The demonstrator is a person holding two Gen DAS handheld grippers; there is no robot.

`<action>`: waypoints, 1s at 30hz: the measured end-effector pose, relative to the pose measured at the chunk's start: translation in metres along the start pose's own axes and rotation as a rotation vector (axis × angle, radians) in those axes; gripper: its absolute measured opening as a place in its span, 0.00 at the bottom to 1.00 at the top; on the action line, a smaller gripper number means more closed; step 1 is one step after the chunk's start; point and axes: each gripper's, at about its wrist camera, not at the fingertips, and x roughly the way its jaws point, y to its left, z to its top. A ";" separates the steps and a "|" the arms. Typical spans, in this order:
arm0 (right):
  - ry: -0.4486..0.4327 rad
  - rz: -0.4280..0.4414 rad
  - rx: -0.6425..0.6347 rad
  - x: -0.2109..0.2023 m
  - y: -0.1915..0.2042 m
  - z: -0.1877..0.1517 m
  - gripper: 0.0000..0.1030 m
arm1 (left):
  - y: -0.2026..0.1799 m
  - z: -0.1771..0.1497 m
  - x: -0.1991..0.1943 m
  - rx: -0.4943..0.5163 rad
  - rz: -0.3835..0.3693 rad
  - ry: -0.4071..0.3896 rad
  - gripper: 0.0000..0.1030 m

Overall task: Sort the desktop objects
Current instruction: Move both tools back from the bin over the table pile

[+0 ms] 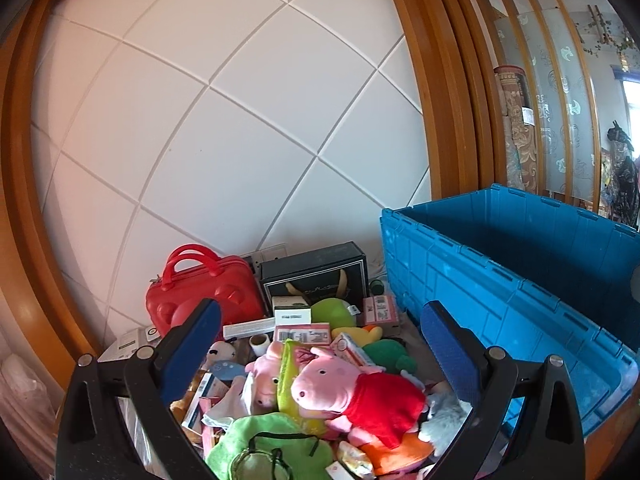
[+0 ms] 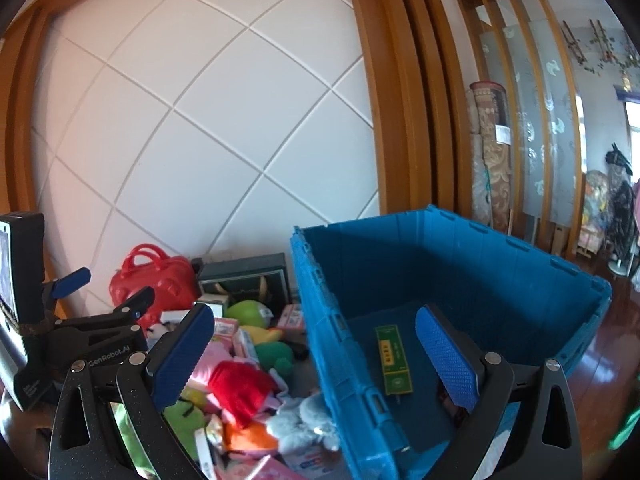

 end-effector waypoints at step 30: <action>0.180 0.205 -0.095 0.057 0.069 -0.062 1.00 | 0.106 -0.107 0.002 -0.022 0.289 0.185 0.98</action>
